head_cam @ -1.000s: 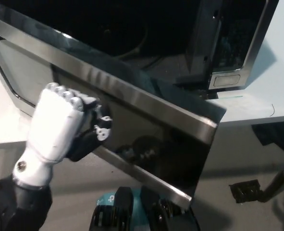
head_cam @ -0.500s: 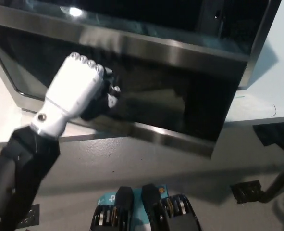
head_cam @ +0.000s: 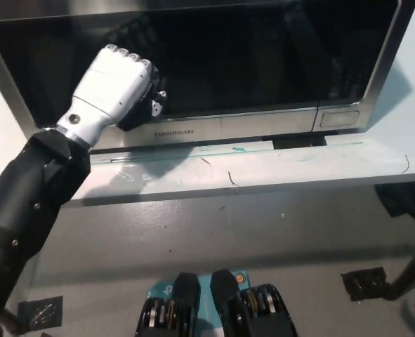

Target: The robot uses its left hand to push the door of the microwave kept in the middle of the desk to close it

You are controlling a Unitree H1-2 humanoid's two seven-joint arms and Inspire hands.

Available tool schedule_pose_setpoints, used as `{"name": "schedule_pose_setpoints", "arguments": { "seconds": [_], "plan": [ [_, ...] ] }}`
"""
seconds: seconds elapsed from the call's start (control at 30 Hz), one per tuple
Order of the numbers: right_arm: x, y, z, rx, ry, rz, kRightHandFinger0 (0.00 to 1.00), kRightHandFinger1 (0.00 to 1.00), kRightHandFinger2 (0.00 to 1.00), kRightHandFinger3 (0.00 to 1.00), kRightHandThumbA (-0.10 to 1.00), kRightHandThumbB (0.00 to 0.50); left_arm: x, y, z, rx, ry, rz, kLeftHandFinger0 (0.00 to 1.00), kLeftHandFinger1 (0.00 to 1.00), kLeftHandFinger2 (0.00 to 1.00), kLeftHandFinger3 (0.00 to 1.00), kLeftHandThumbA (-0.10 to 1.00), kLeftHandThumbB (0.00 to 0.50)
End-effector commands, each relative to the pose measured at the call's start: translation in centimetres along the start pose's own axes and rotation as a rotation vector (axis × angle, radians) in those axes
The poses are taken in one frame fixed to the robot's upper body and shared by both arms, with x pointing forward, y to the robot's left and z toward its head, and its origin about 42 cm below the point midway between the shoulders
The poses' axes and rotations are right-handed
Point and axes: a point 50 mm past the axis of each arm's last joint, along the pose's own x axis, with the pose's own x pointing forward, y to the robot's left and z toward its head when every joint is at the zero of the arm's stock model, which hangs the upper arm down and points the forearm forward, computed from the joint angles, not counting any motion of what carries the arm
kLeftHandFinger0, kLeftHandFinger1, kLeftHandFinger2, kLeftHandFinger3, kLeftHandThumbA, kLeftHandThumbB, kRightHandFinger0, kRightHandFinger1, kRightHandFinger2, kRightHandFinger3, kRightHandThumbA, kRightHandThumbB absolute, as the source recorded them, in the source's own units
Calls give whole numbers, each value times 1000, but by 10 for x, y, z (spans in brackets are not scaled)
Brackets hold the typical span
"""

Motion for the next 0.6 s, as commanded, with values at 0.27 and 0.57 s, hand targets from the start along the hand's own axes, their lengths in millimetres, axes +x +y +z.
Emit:
{"name": "schedule_pose_setpoints", "arguments": {
  "seconds": [0.27, 0.57],
  "plan": [
    [5, -5, 21, 32, -77, 0, 1000, 1000, 1000, 1000, 325, 210, 7, 69, -14, 105, 42, 255, 0, 0, 129, 0, -21, 95],
    [8, -4, 23, -15, -77, -1, 1000, 1000, 1000, 1000, 358, 206, -75, 86, 53, -2, -43, 418, 0, 0, 0, 0, -87, 108]
  ]
}}
